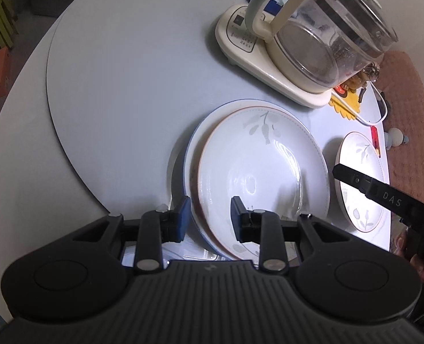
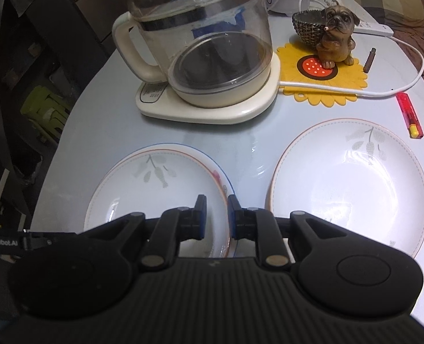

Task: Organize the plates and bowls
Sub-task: 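Lower the leaf plate onto the rose plate and open both tools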

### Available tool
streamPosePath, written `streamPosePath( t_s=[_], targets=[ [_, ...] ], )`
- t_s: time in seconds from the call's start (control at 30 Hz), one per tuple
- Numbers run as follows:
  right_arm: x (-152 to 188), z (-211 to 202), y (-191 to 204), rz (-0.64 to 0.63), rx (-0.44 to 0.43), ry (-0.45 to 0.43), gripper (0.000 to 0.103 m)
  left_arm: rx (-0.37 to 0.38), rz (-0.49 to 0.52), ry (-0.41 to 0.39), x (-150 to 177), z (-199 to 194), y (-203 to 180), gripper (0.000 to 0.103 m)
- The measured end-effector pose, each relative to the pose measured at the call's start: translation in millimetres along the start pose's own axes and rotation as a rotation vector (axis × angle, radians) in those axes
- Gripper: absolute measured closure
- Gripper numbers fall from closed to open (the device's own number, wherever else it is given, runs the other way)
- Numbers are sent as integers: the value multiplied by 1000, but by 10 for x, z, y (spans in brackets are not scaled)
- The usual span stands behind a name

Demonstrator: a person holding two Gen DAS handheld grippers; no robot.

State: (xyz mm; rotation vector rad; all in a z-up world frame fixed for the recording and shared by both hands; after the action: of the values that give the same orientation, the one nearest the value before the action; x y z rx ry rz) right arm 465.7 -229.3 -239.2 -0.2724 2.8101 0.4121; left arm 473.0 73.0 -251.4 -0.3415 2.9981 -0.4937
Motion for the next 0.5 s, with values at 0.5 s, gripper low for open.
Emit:
streamPosePath(
  t_s=[0.5],
  targets=[
    [293, -991, 438, 6, -20, -148, 85, 13, 118, -192, 412, -1021, -179, 69]
  ],
)
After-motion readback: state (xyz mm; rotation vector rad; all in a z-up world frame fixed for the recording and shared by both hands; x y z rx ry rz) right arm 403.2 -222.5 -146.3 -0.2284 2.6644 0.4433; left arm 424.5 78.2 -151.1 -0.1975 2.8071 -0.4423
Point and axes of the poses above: each gripper's, at about its wrist camera, not at the fingertips, and z roughly the way its jaws point, y to its left, x to its underside, the point moved 2 cm from there along z, roughly the way its jaws point, and after that the axes turned 15 degrees about y, right-handed, at the moved point
